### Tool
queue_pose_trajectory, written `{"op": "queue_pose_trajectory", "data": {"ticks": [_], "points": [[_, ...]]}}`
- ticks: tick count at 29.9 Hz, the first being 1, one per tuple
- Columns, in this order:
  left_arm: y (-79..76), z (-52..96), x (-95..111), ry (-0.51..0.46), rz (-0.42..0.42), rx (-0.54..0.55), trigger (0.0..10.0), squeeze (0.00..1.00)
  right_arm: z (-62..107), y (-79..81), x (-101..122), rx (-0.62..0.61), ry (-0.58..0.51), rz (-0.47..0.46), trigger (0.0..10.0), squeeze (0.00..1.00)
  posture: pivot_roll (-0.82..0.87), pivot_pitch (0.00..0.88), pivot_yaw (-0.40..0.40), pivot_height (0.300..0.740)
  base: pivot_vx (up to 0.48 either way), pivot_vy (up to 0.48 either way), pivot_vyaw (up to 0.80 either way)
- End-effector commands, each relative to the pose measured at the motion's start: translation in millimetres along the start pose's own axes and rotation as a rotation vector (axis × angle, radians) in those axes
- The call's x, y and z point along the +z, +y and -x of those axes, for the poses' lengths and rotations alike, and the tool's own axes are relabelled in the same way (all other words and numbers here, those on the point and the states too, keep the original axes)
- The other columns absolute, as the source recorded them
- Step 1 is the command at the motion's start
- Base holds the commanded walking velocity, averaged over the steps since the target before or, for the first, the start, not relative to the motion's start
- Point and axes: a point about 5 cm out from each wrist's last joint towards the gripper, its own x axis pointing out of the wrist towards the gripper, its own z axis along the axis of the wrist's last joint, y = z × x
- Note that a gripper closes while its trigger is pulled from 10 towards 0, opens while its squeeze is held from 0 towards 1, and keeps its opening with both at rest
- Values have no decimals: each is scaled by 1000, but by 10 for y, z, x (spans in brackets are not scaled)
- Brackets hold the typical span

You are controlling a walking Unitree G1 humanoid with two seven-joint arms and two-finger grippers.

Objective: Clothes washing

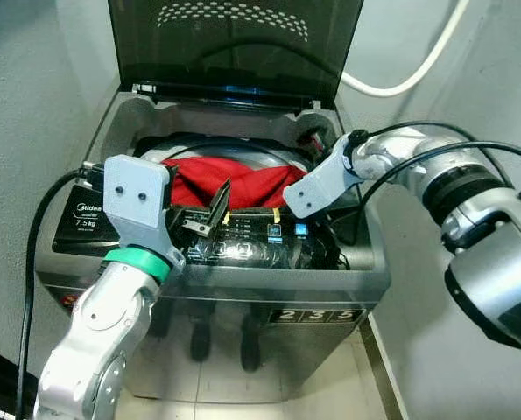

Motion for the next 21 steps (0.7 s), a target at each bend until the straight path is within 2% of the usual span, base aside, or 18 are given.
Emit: {"op": "queue_pose_trajectory", "data": {"ticks": [1, 3, 4, 5, 6, 8, 9, 10, 11, 12, 14, 15, 16, 17, 18, 19, 20, 21], "points": [[-30, 4, -6, 7, 3, -12, 10000, 0, 135, -379, -45, -226, -50, -153, 10000, 0, 131, 91, -15, 740, 0, 0, 0], [-30, 4, -6, 7, 3, -12, 10000, 0, 135, -379, -45, -226, -50, -153, 10000, 0, 131, 91, -15, 740, 0, 0, 0], [-32, 6, -7, 8, 3, -10, 10000, 0, 223, -527, -87, -324, -87, -264, 10000, 0, 134, 92, -16, 740, 0, 0, 0], [-32, 6, -7, 8, 3, -10, 10000, 0, 223, -527, -87, -324, -87, -264, 10000, 0, 134, 92, -16, 740, 0, 0, 0], [-33, 8, -7, 8, 4, -9, 10000, 0, 290, -611, -130, -382, -108, -330, 10000, 0, 136, 94, -16, 740, 0, 0, 0], [-33, 8, -7, 8, 4, -9, 10000, 0, 290, -611, -130, -382, -108, -330, 10000, 0, 136, 94, -16, 740, 0, 0, 0], [-30, 10, -8, 9, 5, -8, 10000, 0, 386, -727, -178, -487, -167, -467, 10000, 0, 130, 94, -16, 740, 0, 0, 0], [-30, 10, -8, 9, 5, -8, 10000, 0, 386, -727, -178, -487, -167, -467, 10000, 0, 130, 94, -16, 740, 0, 0, 0], [-34, 7, -13, 9, 8, -7, 10000, 0, 433, -760, -198, -594, -309, -758, 10000, 0, 128, 93, -19, 740, 0, 0, 0], [-34, 7, -13, 9, 8, -7, 10000, 0, 433, -760, -198, -594, -309, -758, 10000, 0, 128, 93, -19, 740, 0, 0, 0], [-36, -2, -16, 8, 6, -3, 10000, 0, 396, -592, -220, -712, -494, -1151, 10000, 0, 128, 93, -19, 740, 0, 0, 0], [-36, -2, -16, 8, 6, -3, 10000, 0, 396, -592, -220, -712, -494, -1151, 10000, 0, 128, 93, -19, 740, 0, 0, 0], [-18, -14, -2, 0, -3, 10, 10000, 0, 290, -391, -174, -734, -543, -1345, 10000, 0, 133, 94, -23, 740, 0, 0, 0], [-18, -14, -2, 0, -3, 10, 10000, 0, 290, -391, -174, -734, -543, -1345, 10000, 0, 133, 94, -23, 740, 0, 0, 0], [7, -24, 16, -10, -17, 22, 10000, 0, 188, -202, -102, -743, -562, -1498, 10000, 0, 133, 94, -23, 740, 0, 0, 0], [7, -24, 16, -10, -17, 22, 10000, 0, 188, -202, -102, -743, -562, -1498, 10000, 0, 133, 94, -23, 740, 0, 0, 0], [39, -39, 39, -24, -64, 31, 10000, 0, 100, -13, -3, -759, -584, -1665, 10000, 0, 135, 92, -24, 740, 0, 0, 0], [39, -39, 39, -24, -64, 31, 10000, 0, 100, -13, -3, -759, -584, -1665, 10000, 0, 135, 92, -24, 740, 0, 0, 0]]}}
